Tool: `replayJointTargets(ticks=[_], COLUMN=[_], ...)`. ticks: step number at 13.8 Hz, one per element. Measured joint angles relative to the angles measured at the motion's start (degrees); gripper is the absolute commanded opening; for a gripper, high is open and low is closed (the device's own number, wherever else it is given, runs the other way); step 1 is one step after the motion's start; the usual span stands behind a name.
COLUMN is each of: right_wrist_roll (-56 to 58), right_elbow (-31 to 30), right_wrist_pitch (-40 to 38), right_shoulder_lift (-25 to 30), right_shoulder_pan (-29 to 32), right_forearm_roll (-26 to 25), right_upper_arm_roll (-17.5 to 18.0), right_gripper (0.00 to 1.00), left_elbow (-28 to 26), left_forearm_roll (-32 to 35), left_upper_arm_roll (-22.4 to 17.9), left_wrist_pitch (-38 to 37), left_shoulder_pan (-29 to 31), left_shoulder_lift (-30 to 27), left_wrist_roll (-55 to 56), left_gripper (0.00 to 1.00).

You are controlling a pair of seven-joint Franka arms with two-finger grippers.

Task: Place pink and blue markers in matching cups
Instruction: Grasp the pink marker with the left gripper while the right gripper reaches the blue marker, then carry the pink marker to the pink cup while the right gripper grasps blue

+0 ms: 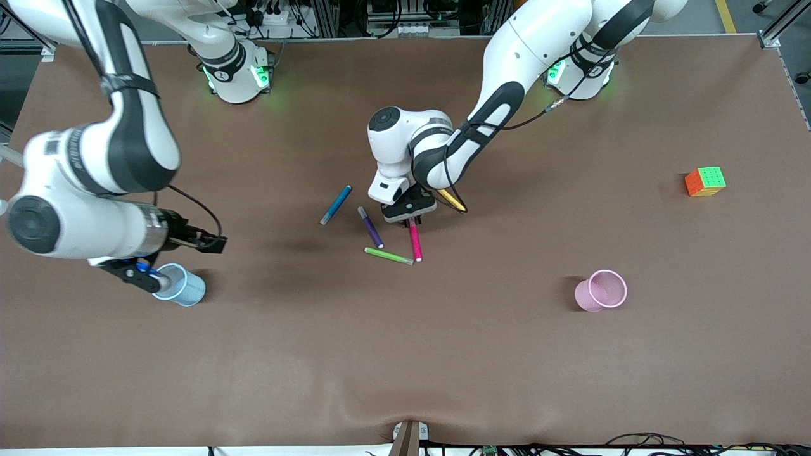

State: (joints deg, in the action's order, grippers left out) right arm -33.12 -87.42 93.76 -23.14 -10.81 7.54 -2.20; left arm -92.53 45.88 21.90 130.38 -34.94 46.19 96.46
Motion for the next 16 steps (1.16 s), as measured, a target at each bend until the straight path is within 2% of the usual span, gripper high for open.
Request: replayJointTargets(ticks=[2,4,8,12,14,16], right_wrist_roll=[-3.16,-5.15,-8.15,-10.52,-11.59,-13.24], right_elbow=[-3.39,-5.84,-13.13,-19.00,-21.77,-22.93], right_wrist_pitch=[2.76,5.00,14.87,25.61,30.21,32.50], right_shoulder_lift=[-0.26,-0.43,-1.00,-2.76,-3.28,-3.98], right_shoulder_pan=[-1.68,-3.73,-7.72,-12.53,-13.96,-15.50], right_forearm_roll=[0.06,0.07,0.14,0.16,0.16,0.17], right_upper_arm_roll=[0.05,0.08,0.14,0.17,0.17,0.18], right_gripper=[1.00,1.00,1.00,1.00,0.84,0.79], left_elbow=[0.21,0.27,1.53,2.21,2.24,2.32], left_forearm_roll=[0.23,0.76,1.36,-1.24,-3.89,-9.28], left_upper_arm_roll=[0.01,-0.01,-0.38,-0.19,-0.12,-0.03], left_wrist_pitch=[0.34,0.34,0.34,-0.08,-1.76,-2.79], left_shoulder_pan=[-0.07,-0.07,1.14,5.36,7.35,10.17], left_shoulder_lift=[0.17,0.18,-0.31,-5.83,-9.02,-11.83], left_wrist_roll=[0.00,0.00,0.00,-0.32,-1.34,-5.36], left_gripper=[0.00,0.00,0.00,0.00,0.00,0.00])
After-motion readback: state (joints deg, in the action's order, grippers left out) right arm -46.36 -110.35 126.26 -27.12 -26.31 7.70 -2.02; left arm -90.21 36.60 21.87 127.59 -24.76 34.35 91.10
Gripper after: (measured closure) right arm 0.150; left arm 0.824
